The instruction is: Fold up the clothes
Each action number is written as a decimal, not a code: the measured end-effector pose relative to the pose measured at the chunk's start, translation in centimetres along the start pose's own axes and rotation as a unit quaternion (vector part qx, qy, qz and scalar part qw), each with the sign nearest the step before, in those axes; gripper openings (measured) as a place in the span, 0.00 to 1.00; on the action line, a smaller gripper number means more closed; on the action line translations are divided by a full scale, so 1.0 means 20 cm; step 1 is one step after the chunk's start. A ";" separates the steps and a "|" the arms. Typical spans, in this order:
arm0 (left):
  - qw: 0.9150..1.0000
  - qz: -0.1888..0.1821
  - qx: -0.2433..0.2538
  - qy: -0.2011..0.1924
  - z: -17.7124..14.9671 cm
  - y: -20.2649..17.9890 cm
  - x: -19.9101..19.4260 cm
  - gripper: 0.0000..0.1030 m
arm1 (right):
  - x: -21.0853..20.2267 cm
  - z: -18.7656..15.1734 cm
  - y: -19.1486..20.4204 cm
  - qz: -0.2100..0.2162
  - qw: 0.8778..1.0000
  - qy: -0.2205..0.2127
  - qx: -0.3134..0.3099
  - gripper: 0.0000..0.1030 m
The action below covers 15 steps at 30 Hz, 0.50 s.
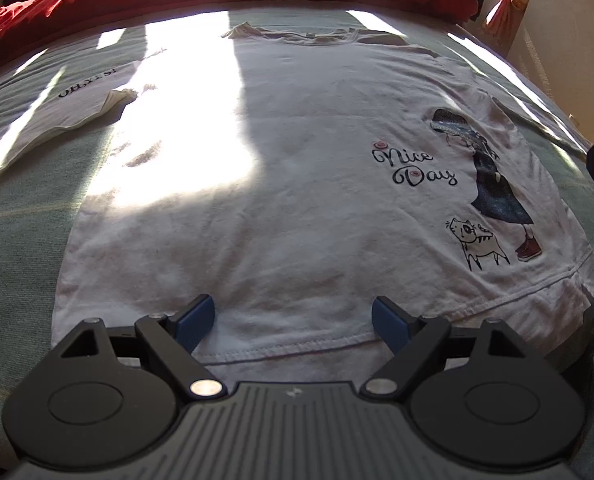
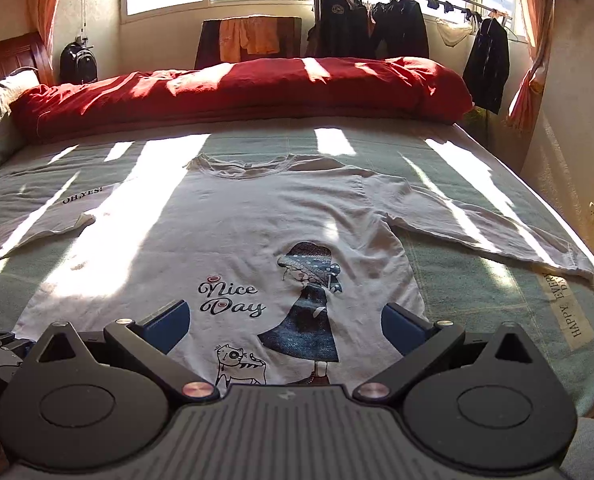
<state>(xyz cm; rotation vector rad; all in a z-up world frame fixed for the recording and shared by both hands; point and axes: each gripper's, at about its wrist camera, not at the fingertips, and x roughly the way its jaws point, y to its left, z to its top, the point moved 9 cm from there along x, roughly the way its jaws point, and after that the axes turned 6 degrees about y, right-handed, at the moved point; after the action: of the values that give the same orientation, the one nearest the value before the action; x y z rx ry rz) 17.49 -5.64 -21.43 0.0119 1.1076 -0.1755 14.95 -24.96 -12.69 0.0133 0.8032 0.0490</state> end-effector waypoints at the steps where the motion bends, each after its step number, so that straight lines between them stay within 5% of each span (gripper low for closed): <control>1: 1.000 0.000 0.002 0.001 0.00 0.00 0.00 0.83 | 0.02 -0.01 -0.01 0.004 1.000 0.003 0.013 1.00; 10: 0.999 -0.021 -0.027 -0.009 0.07 0.03 -0.06 0.83 | 0.20 -0.03 0.02 0.050 0.998 0.027 0.025 1.00; 15: 0.999 -0.003 -0.039 -0.005 0.16 0.06 -0.02 0.83 | 0.39 -0.01 -0.04 0.058 0.995 0.051 0.067 1.00</control>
<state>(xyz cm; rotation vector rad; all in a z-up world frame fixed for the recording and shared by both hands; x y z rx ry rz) 20.29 -4.76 -19.81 -0.0612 1.1040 -0.1377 20.15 -25.34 -18.44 0.1864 0.9072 0.1066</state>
